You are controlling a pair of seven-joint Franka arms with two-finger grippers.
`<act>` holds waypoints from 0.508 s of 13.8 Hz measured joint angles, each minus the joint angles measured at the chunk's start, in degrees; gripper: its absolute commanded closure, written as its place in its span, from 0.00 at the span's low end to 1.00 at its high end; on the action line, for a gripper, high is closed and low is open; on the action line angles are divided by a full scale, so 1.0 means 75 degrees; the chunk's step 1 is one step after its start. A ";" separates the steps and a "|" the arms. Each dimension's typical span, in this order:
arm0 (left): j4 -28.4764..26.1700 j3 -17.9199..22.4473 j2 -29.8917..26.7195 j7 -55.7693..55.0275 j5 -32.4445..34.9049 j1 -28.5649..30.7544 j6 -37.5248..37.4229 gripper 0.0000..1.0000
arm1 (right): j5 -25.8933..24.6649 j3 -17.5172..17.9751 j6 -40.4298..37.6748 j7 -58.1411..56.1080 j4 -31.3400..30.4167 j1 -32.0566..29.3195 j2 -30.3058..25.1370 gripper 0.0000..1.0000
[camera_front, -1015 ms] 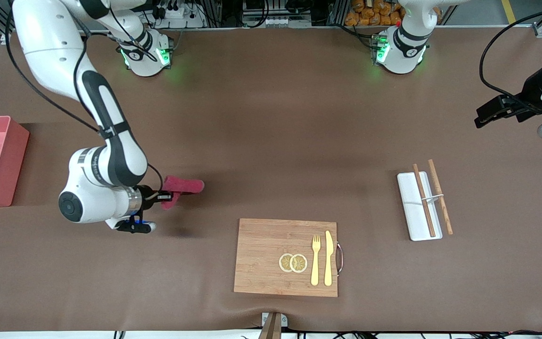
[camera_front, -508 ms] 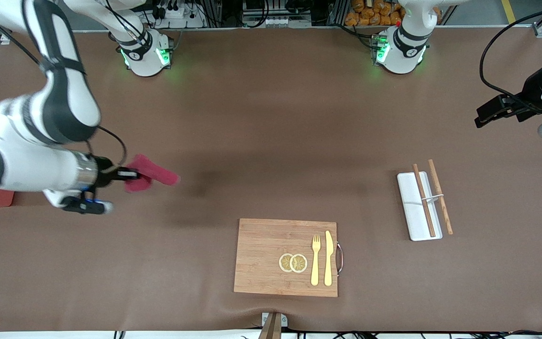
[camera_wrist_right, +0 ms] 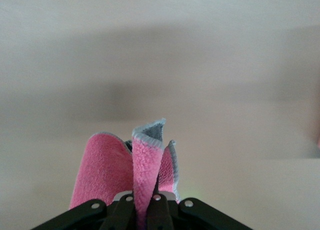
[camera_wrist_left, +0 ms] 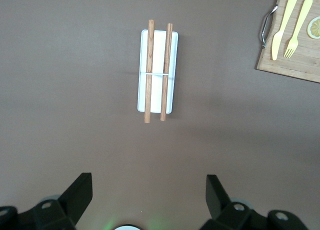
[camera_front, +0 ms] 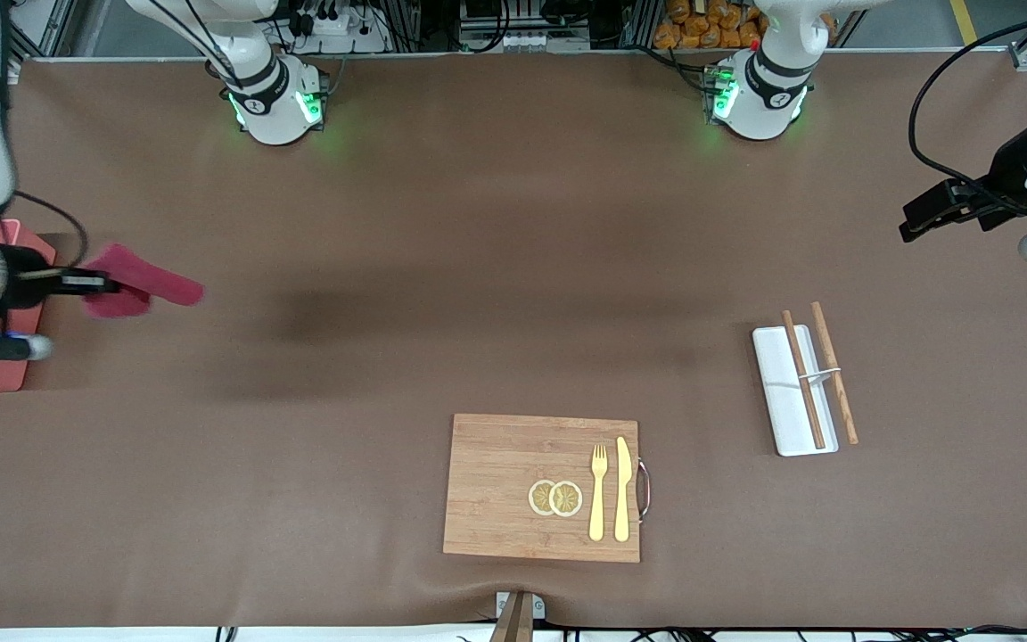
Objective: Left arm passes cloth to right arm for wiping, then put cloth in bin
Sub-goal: 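Move the towel over the pink bin and open the right gripper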
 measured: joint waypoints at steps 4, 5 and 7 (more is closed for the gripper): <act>-0.0001 -0.0004 0.0000 0.0000 0.0000 -0.0003 0.0000 0.00 | -0.1213 -0.0015 -0.0026 -0.1354 -0.0016 -0.1246 0.0090 1.00; -0.0001 -0.0012 0.0000 0.0000 0.0000 -0.0005 0.0000 0.00 | -0.1609 -0.0016 0.0074 -0.1750 -0.0018 -0.1565 0.0175 1.00; 0.0000 -0.0030 0.0000 0.0000 0.0000 -0.0011 0.0000 0.00 | -0.2271 -0.0019 0.0663 -0.2490 -0.0018 -0.2136 0.0433 1.00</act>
